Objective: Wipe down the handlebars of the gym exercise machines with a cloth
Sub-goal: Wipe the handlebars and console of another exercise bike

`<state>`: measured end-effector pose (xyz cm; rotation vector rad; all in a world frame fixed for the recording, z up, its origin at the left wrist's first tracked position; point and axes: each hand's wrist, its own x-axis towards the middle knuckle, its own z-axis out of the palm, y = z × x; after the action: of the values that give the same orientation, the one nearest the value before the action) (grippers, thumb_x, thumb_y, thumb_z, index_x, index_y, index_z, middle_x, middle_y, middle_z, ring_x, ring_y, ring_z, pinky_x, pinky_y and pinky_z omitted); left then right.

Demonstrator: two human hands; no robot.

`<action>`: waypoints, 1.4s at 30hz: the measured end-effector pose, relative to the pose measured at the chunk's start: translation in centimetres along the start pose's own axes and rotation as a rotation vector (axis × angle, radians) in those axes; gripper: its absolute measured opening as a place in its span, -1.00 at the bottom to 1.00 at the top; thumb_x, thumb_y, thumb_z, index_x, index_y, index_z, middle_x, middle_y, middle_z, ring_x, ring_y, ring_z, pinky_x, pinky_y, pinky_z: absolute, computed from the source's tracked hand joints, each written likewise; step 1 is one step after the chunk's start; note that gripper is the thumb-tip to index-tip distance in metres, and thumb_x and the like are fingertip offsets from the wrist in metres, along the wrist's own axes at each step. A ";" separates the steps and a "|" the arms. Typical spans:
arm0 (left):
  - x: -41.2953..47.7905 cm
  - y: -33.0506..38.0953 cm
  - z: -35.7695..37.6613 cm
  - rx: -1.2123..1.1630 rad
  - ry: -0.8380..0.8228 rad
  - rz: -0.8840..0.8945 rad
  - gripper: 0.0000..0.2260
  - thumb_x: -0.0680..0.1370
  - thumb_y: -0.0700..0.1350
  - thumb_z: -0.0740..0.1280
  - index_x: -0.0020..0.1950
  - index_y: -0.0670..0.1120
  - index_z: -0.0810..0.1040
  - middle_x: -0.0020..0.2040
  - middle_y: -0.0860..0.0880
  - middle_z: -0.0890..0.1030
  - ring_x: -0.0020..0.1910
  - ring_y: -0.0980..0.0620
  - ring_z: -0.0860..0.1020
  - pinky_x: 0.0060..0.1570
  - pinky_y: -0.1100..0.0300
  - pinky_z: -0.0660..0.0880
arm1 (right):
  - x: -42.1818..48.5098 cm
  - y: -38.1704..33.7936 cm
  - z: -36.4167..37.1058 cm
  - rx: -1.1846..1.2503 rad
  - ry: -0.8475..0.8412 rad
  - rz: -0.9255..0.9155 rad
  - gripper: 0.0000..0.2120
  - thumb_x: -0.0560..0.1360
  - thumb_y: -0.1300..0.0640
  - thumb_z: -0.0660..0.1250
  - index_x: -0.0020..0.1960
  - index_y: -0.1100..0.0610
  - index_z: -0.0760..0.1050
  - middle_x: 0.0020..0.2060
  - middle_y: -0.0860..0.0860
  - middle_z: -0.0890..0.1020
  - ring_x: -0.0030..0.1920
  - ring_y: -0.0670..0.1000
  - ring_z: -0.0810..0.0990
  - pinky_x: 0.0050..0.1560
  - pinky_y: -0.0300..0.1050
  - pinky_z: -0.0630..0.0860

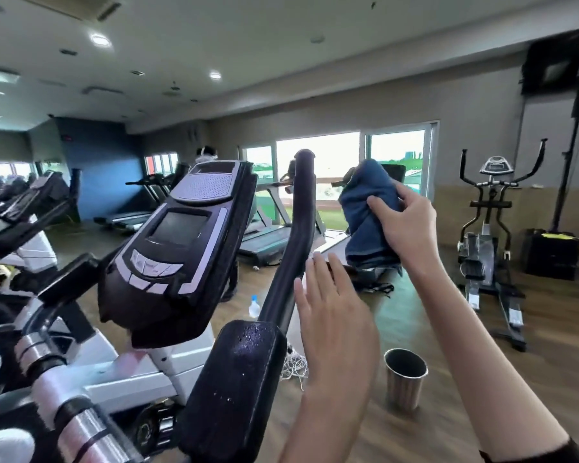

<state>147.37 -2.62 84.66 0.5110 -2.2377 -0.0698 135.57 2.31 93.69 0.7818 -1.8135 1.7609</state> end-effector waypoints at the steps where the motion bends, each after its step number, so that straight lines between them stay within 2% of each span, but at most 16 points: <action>1: 0.5 0.0 0.2 0.021 -0.009 -0.017 -0.49 0.40 -0.13 0.19 0.32 -0.27 0.49 0.29 -0.24 0.52 0.28 -0.16 0.51 0.21 -0.12 0.45 | 1.0 -0.1 0.5 -0.002 0.006 -0.040 -0.80 0.50 0.15 0.36 0.11 -0.03 0.56 -0.22 -0.15 0.60 -0.10 -0.05 0.59 -0.01 -0.08 0.57; 3: 1.5 0.1 0.7 0.069 -0.012 -0.059 -0.48 0.38 -0.11 0.31 0.31 -0.27 0.50 0.29 -0.25 0.52 0.27 -0.18 0.52 0.20 -0.16 0.44 | 2.9 -0.2 1.8 -0.013 0.016 -0.123 -0.81 0.51 0.15 0.33 0.12 0.02 0.56 -0.20 -0.13 0.59 -0.14 -0.10 0.56 -0.02 -0.13 0.56; 5: 2.5 0.1 1.1 0.103 -0.020 -0.114 -0.48 0.36 -0.09 0.38 0.29 -0.27 0.52 0.27 -0.25 0.54 0.26 -0.18 0.52 0.18 -0.17 0.45 | 4.2 -0.6 3.3 -0.068 0.018 -0.214 -0.68 0.52 0.15 0.32 0.26 0.06 0.51 -0.14 -0.04 0.63 -0.14 -0.05 0.56 -0.13 -0.29 0.48; 8: 3.4 -0.3 1.3 0.101 -0.047 -0.166 -0.51 0.44 -0.07 0.09 0.25 -0.25 0.56 0.21 -0.22 0.59 0.20 -0.15 0.57 0.12 -0.11 0.52 | 5.0 -0.9 5.7 -0.257 -0.014 -0.397 -0.48 0.52 0.10 0.34 0.45 -0.01 0.34 -0.06 0.11 0.67 -0.10 0.12 0.61 -0.14 -0.10 0.45; 10: 3.6 -0.5 1.3 0.091 -0.038 -0.193 -0.49 0.44 -0.06 0.04 0.23 -0.24 0.58 0.17 -0.18 0.62 0.15 -0.11 0.60 0.09 -0.05 0.55 | 4.5 -0.4 7.2 -0.385 -0.079 -0.556 -0.45 0.51 0.08 0.38 0.46 0.01 0.33 0.16 0.12 0.63 0.09 0.16 0.62 -0.06 -0.02 0.51; 12: 3.9 -0.7 1.2 0.099 -0.010 -0.198 -0.49 0.44 -0.04 0.04 0.20 -0.21 0.60 0.14 -0.13 0.64 0.11 -0.07 0.61 0.04 -0.01 0.56 | 4.2 0.8 8.3 -0.443 -0.180 -0.726 -0.46 0.47 0.04 0.38 0.43 0.05 0.39 0.35 0.11 0.49 0.34 0.19 0.46 0.14 0.13 0.52; 13: 4.0 -0.8 1.3 0.105 -0.003 -0.195 -0.49 0.43 -0.04 0.04 0.19 -0.21 0.61 0.13 -0.12 0.64 0.10 -0.06 0.62 0.02 0.00 0.56 | 4.3 1.7 8.6 -0.476 -0.217 -0.809 -0.46 0.45 -0.02 0.35 0.41 0.05 0.42 0.40 0.12 0.43 0.42 0.23 0.35 0.25 0.23 0.45; 15: 4.2 -0.9 1.4 0.139 0.035 -0.201 -0.49 0.43 -0.03 0.04 0.19 -0.20 0.61 0.11 -0.10 0.65 0.07 -0.04 0.62 -0.02 0.03 0.56 | 4.8 3.5 8.9 -0.541 -0.321 -0.906 -0.45 0.48 -0.18 0.21 0.41 0.01 0.41 0.50 0.11 0.26 0.51 0.26 0.11 0.43 0.33 0.15; 17: 4.4 -1.2 1.4 0.159 0.063 -0.205 -0.50 0.43 -0.02 0.05 0.19 -0.17 0.61 0.11 -0.07 0.65 0.06 -0.02 0.62 -0.05 0.07 0.55 | 5.3 4.6 8.9 -0.537 -0.396 -1.002 -0.46 0.53 -0.21 0.12 0.44 -0.01 0.37 0.54 0.08 0.13 0.55 0.21 -0.05 0.50 0.27 -0.08; 19: 4.7 -1.5 1.4 0.182 0.061 -0.205 -0.52 0.44 -0.02 0.06 0.18 -0.16 0.61 0.10 -0.05 0.65 0.05 -0.01 0.61 -0.08 0.08 0.54 | 6.0 4.8 8.9 -0.515 -0.415 -1.131 -0.53 0.56 -0.16 0.13 0.41 0.00 0.41 0.54 0.09 0.13 0.55 0.19 -0.05 0.51 0.19 -0.14; 22: 5.0 -1.7 1.3 0.205 0.075 -0.217 -0.54 0.44 -0.02 0.08 0.16 -0.16 0.62 0.06 -0.05 0.65 0.00 -0.03 0.62 -0.13 0.05 0.55 | 7.4 4.7 9.2 -0.471 -0.460 -1.281 -0.62 0.56 -0.09 0.17 0.28 0.02 0.53 0.50 0.12 0.23 0.54 0.22 0.05 0.52 0.18 -0.07; 24: 5.2 -2.0 1.3 0.225 0.102 -0.203 -0.61 0.41 0.00 0.28 0.15 -0.16 0.63 0.03 -0.05 0.65 -0.04 -0.04 0.63 -0.16 0.04 0.56 | 8.2 4.7 9.6 -0.421 -0.488 -1.370 -0.67 0.53 -0.05 0.21 0.20 0.04 0.60 0.44 0.13 0.37 0.49 0.22 0.21 0.51 0.18 0.04; 26: 5.4 -2.1 1.5 0.242 0.089 -0.212 -0.51 0.23 -0.05 0.54 0.12 -0.18 0.64 0.01 -0.07 0.65 -0.08 -0.06 0.63 -0.21 0.03 0.57 | 9.2 4.5 9.7 -0.376 -0.529 -1.458 -0.70 0.49 0.00 0.26 0.12 0.06 0.64 0.30 0.11 0.53 0.38 0.22 0.38 0.45 0.18 0.19; 29: 5.4 -2.4 1.7 0.274 0.077 -0.225 -0.42 0.14 -0.09 0.60 0.13 -0.17 0.63 0.02 -0.09 0.65 -0.09 -0.06 0.63 -0.22 0.05 0.56 | 10.9 3.3 9.9 -0.406 -0.600 -1.574 -0.72 0.45 0.05 0.26 0.04 0.09 0.66 0.13 0.10 0.63 0.21 0.21 0.53 0.33 0.16 0.35; 35: 5.1 -3.2 2.0 0.327 0.103 -0.220 -0.36 0.07 -0.14 0.65 0.13 -0.19 0.63 -0.01 -0.09 0.65 -0.13 -0.05 0.63 -0.26 0.07 0.57 | 12.8 1.8 10.2 -0.418 -0.543 -1.487 -0.74 0.41 0.10 0.23 -0.02 0.13 0.65 0.01 0.07 0.66 0.11 0.17 0.58 0.31 0.08 0.37; 42: 4.6 -3.6 2.3 0.379 0.226 -0.223 -0.55 0.19 -0.12 0.60 0.05 -0.17 0.65 -0.14 -0.06 0.62 -0.26 -0.02 0.59 -0.31 0.16 0.51 | 8.2 3.4 10.3 -0.225 -0.488 -1.332 -0.81 0.42 0.15 0.26 -0.11 0.15 0.64 -0.09 0.03 0.67 0.05 0.12 0.60 0.29 0.04 0.36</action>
<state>144.21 -7.96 85.66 0.9245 -1.9695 0.2886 127.81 -8.49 96.46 1.8223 -1.1000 0.5013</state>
